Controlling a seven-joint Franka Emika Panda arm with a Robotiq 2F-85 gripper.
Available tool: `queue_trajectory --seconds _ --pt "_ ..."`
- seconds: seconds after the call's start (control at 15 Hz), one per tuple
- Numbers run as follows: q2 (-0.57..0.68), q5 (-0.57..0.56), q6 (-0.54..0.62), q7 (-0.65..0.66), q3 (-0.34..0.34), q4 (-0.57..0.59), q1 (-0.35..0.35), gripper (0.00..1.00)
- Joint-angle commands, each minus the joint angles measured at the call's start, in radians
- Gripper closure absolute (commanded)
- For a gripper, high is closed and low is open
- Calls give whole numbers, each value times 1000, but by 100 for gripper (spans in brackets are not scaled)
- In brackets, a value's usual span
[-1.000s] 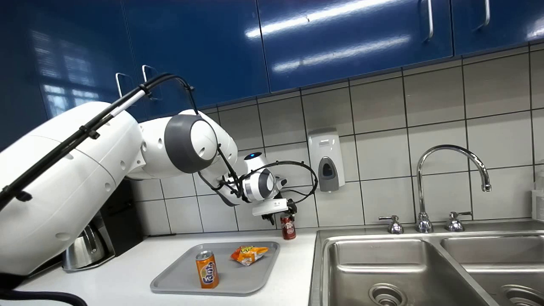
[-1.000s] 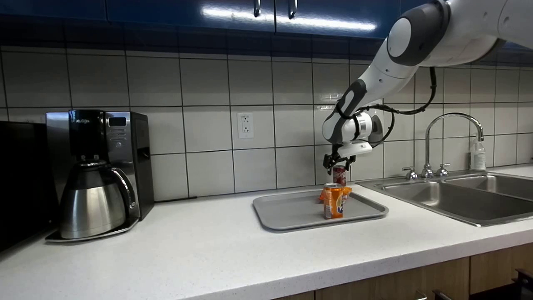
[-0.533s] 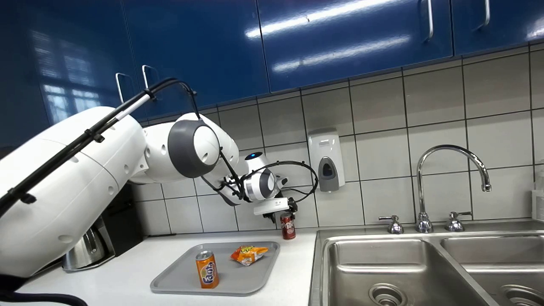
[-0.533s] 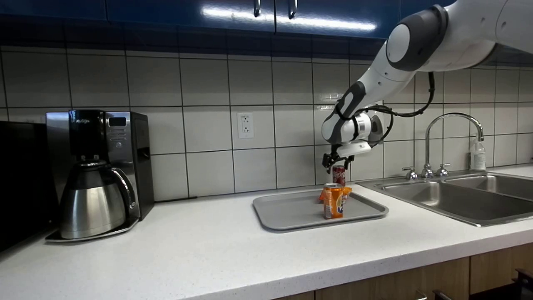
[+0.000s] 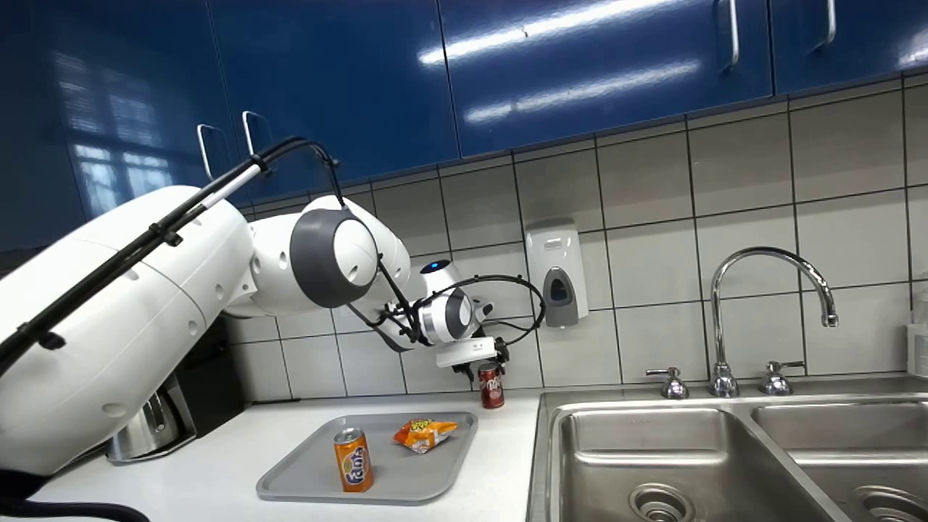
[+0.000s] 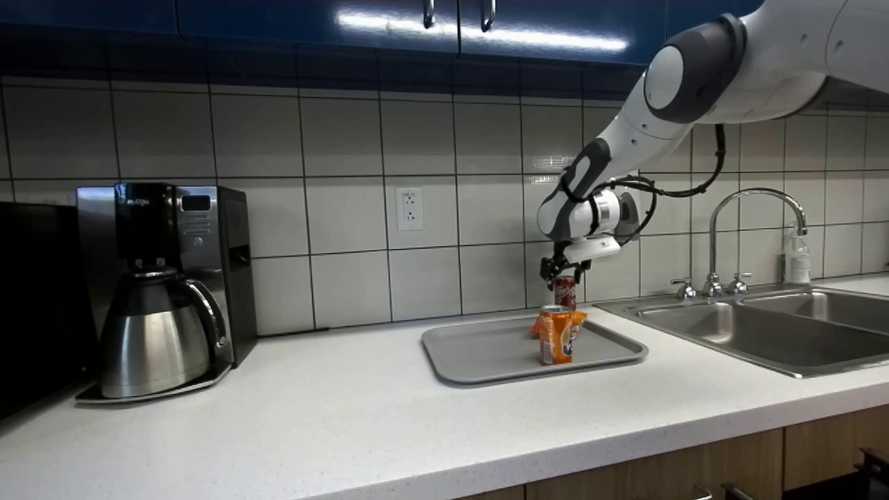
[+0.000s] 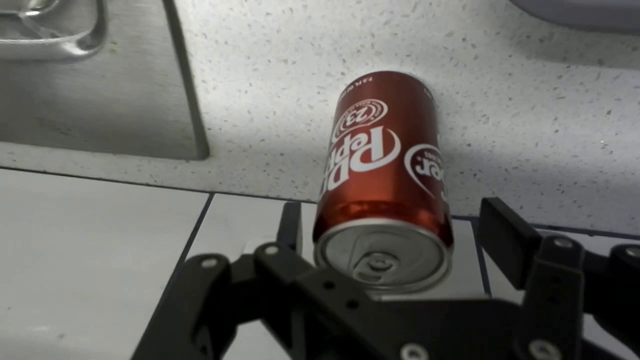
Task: Put the cans on the tray
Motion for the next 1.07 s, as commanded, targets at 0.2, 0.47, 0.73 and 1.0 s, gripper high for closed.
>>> queue_trajectory --seconds 0.2,0.47,0.73,1.0 --pt "22 8 -20 -43 12 51 -19 59" --pt "10 14 -25 -40 15 46 -26 61" --pt "-19 39 -31 -46 35 22 -49 61" --pt "-45 75 -37 -47 54 1 -65 61"
